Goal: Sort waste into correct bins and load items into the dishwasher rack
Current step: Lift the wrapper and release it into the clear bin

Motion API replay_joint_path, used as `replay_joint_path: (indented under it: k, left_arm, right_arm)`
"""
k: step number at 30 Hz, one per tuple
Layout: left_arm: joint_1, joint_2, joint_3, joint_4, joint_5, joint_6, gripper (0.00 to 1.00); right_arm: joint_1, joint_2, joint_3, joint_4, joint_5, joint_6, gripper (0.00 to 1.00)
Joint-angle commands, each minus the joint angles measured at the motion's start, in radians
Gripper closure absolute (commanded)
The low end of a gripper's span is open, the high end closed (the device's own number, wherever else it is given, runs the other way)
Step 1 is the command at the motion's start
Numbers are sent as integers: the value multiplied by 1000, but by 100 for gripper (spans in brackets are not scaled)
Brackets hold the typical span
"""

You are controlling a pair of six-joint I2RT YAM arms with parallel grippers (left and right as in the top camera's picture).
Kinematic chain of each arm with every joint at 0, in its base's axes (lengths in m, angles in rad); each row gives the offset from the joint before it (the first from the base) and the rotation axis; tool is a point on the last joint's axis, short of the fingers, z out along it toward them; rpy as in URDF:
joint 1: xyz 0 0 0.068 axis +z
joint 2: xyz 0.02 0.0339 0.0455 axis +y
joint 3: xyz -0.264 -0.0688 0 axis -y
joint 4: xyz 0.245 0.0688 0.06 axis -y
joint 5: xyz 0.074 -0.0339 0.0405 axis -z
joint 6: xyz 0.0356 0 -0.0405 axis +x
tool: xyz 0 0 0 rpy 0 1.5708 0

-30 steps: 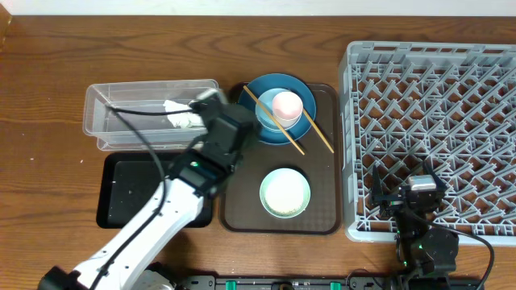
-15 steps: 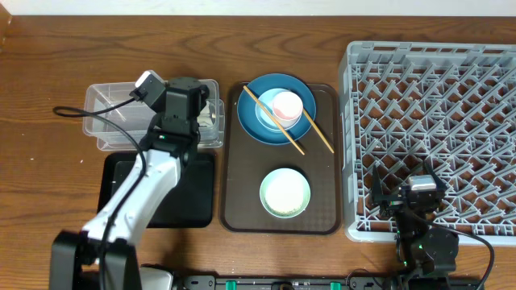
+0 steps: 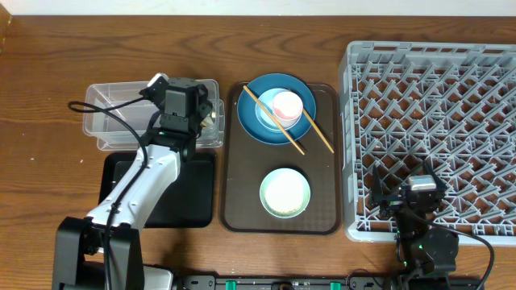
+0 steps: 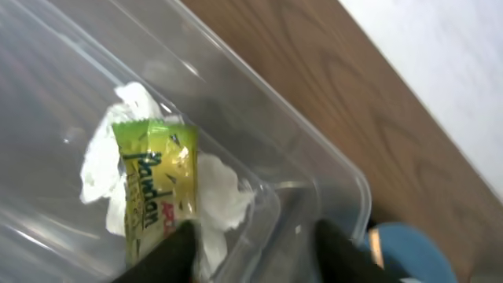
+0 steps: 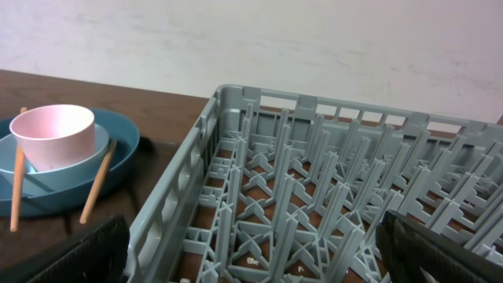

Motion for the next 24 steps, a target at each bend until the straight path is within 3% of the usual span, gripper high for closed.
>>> replay_joint_path:
  k: [1, 6, 10, 17, 24]
  left_arm:
    - [3, -12, -1, -16, 76, 14, 66]
    - [3, -12, 0, -57, 154, 15, 76]
    - [3, -14, 2, -63, 241, 95, 85]
    - [3, -15, 78, -201, 288, 202, 85]
    - [3, -16, 259, -381, 279, 441, 76]
  right_arm:
    - [3, -2, -1, -4, 2, 11, 1]
    - [3, -2, -1, -4, 2, 11, 1]
    - [3, -2, -1, -4, 2, 11, 1]
    - [3, -2, -1, -4, 2, 11, 1]
    - [3, -2, -1, -4, 2, 11, 1]
